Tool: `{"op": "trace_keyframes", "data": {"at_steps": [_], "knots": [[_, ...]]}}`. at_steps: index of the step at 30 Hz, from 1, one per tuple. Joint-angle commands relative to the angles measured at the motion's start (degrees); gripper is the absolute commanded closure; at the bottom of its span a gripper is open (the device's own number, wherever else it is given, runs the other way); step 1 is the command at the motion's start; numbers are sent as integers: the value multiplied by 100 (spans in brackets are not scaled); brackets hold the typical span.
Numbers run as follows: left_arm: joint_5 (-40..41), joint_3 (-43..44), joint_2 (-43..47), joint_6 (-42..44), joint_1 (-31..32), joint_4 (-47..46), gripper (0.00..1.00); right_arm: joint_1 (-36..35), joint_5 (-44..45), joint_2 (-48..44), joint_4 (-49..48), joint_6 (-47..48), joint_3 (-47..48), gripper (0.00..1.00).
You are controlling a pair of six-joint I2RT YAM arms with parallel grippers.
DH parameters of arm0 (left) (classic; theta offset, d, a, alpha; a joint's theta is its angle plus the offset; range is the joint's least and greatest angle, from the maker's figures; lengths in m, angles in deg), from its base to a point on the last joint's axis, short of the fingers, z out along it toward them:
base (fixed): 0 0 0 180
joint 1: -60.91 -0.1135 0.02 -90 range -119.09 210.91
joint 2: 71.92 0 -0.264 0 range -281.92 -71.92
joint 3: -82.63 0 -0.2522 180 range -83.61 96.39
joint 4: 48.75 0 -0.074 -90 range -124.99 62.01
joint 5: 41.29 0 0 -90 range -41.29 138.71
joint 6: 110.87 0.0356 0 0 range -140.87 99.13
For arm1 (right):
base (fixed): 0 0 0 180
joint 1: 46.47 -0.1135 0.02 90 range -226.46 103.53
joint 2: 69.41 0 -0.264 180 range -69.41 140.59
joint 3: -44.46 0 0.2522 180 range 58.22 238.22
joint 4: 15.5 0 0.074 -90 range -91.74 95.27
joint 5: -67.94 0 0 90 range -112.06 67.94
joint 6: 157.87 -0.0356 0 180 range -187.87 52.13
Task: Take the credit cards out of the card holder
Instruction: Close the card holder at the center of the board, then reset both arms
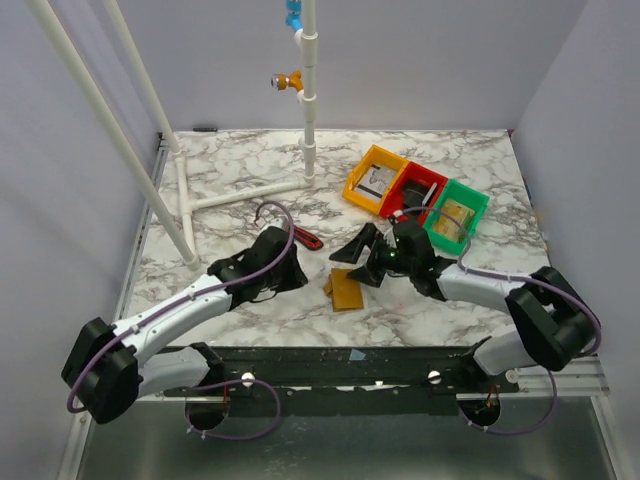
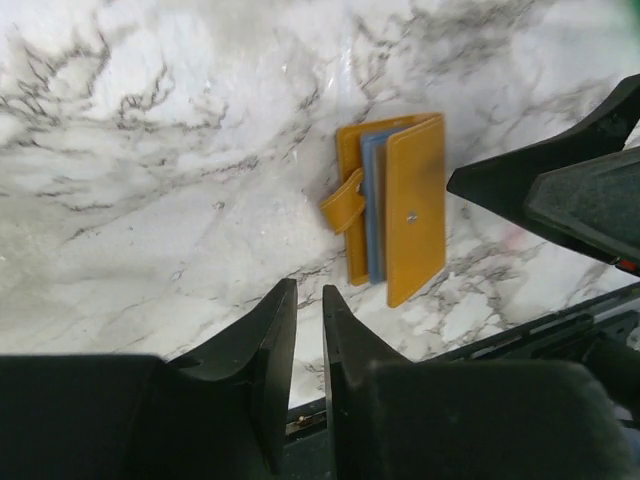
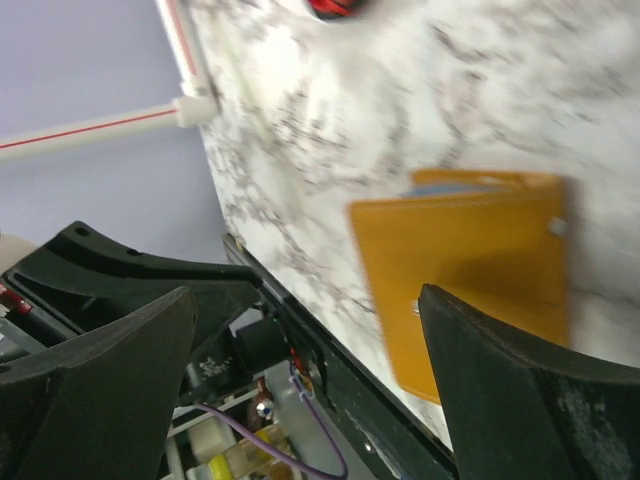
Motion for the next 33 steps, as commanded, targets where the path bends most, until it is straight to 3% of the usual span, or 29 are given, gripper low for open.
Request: {"op": "trace_keyframes", "data": {"at_steps": [1,7,11,13,14,20,33], "knots": [[270,451,666,503,-206,541,78,-29,489,-697,1233,661,883,2],[319,1115,1260,1011,-327,882,52,-29,1216,-1463,2336,1334,1606,0],[322,1454,1561,1220,-345,987,25,-29,1785,-2079,3009,1705,1801,0],[304,1588,1649,1315,-349,1040,6,-29,2086,-2398,3238,1867,1853,0],[297,1634,1682,1367,-349,1069,2,-29,2226,-2526,3356,1943,1877,0],[467,1717,1937,1461,-372,1142,1,-28,2928,-3142,3776,2314,1934,0],[738,1681,2073,1419,-371,1316,1,-26,2877,-3175,3737,2271,1871,0]]}}
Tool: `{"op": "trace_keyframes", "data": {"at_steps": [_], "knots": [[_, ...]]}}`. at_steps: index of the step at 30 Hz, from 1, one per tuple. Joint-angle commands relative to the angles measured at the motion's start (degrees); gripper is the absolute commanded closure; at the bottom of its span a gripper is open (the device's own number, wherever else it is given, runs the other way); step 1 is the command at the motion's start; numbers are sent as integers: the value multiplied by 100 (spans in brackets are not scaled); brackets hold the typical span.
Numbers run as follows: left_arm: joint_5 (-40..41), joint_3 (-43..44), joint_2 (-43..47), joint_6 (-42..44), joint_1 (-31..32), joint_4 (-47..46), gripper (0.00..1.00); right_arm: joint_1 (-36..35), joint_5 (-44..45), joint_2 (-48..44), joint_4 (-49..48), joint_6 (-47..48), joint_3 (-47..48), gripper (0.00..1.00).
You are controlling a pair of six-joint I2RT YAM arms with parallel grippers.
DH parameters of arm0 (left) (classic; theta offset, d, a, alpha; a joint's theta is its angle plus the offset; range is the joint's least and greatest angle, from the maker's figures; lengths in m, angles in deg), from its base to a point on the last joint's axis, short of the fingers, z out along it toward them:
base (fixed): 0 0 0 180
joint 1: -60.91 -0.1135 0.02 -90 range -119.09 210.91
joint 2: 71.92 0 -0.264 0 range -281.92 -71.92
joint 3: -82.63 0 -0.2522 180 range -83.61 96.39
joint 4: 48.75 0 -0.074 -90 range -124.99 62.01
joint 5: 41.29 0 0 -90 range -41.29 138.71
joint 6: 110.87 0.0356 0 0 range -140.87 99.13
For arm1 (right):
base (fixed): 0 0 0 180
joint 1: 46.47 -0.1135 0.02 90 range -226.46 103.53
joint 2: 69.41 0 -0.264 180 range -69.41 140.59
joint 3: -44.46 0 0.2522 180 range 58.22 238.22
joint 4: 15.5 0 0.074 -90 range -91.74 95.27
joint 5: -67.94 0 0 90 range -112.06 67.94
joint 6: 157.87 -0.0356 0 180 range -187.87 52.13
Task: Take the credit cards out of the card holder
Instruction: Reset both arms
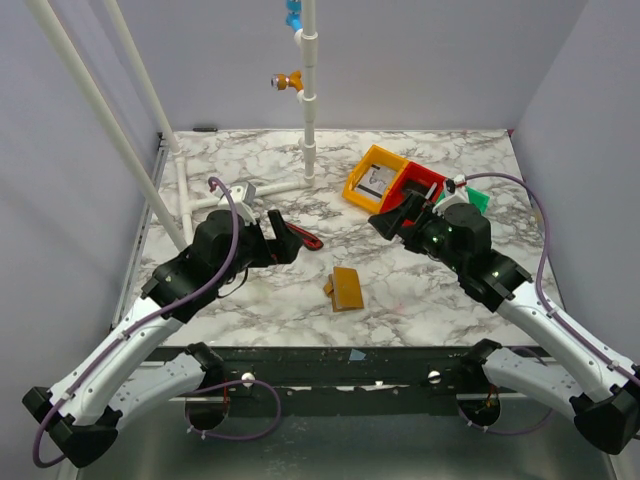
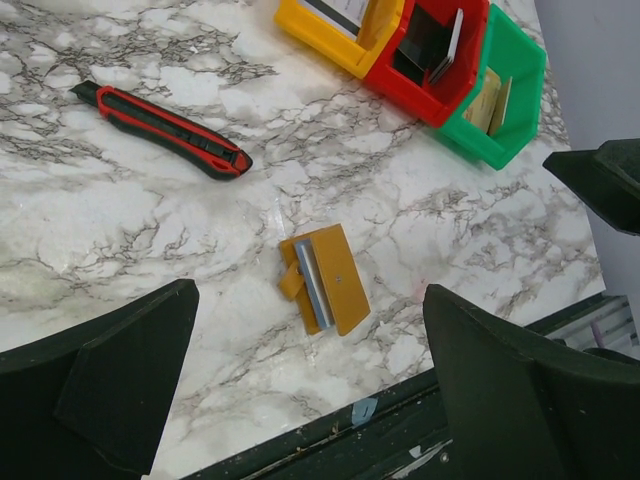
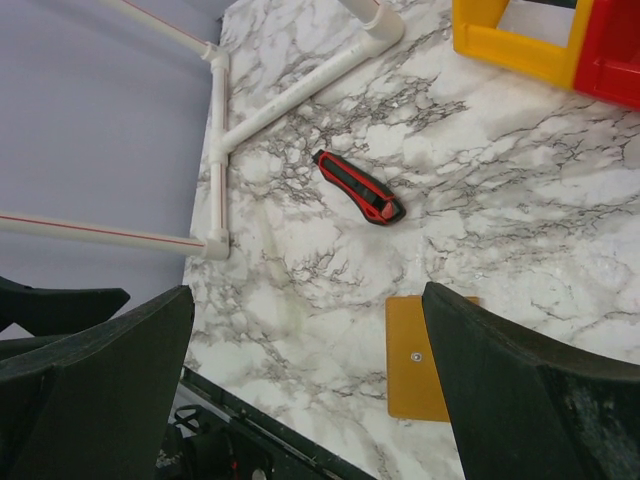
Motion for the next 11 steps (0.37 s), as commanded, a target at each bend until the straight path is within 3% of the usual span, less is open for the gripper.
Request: {"op": "trace_keyframes", "data": {"at_steps": [1,11], "knots": [[260,22,151,82,-25,116,2,-29,152,-1,87,90,86,0],[319,-29,169,73,-33,107,2,-27,127,37,87,108,87,0]]}}
